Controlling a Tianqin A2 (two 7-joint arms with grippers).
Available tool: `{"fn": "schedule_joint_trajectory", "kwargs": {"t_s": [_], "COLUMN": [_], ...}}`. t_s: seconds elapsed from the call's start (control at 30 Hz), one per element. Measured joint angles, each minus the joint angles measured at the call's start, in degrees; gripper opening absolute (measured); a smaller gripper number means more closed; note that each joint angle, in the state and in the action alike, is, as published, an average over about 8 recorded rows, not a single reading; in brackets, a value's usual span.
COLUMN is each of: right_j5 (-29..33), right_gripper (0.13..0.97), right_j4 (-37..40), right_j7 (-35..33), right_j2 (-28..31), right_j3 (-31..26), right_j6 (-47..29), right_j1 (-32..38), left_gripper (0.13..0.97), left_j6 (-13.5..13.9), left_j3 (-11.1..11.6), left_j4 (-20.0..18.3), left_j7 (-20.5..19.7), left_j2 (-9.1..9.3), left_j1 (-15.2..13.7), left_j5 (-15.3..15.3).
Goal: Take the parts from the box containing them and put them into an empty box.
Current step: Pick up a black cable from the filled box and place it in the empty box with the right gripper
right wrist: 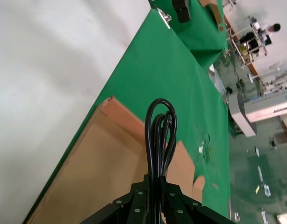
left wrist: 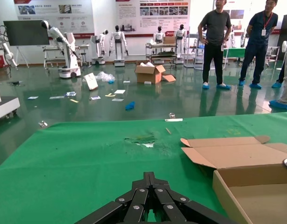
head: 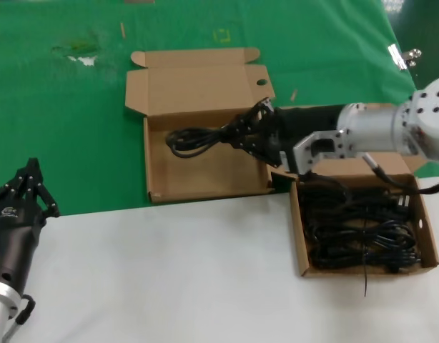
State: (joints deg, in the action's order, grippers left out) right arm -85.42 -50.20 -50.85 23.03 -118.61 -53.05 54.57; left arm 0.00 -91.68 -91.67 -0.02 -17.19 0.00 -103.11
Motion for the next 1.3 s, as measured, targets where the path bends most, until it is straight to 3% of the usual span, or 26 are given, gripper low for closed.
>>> {"fn": "schedule_joint_trajectory", "kwargs": {"t_s": [0.63,0.9,1.3], "right_j5": [-4.07,-3.98,-2.59], "right_gripper": [0.168,0.168,0.175], "right_j4": [42.37,47.93,49.05], "right_j7": [-32.26,-37.10,-37.52], "right_j2": [-17.77,-19.88,-20.00], "right_j3": [5.22,6.70,7.13], "right_j6": [8.25,12.45,14.45], "right_j1": [13.75,15.37,15.20], "left_gripper": [0.140,0.140,0.140], "left_j6": [0.00,0.00,0.00], "left_j3": [0.00,0.00,0.00], "left_j4": [0.00,0.00,0.00], "left_j7": [0.00,0.00,0.00], "left_j2": [0.00,0.00,0.00], "left_j1": [0.00,0.00,0.00], "left_j5": [0.00,0.00,0.00]}}
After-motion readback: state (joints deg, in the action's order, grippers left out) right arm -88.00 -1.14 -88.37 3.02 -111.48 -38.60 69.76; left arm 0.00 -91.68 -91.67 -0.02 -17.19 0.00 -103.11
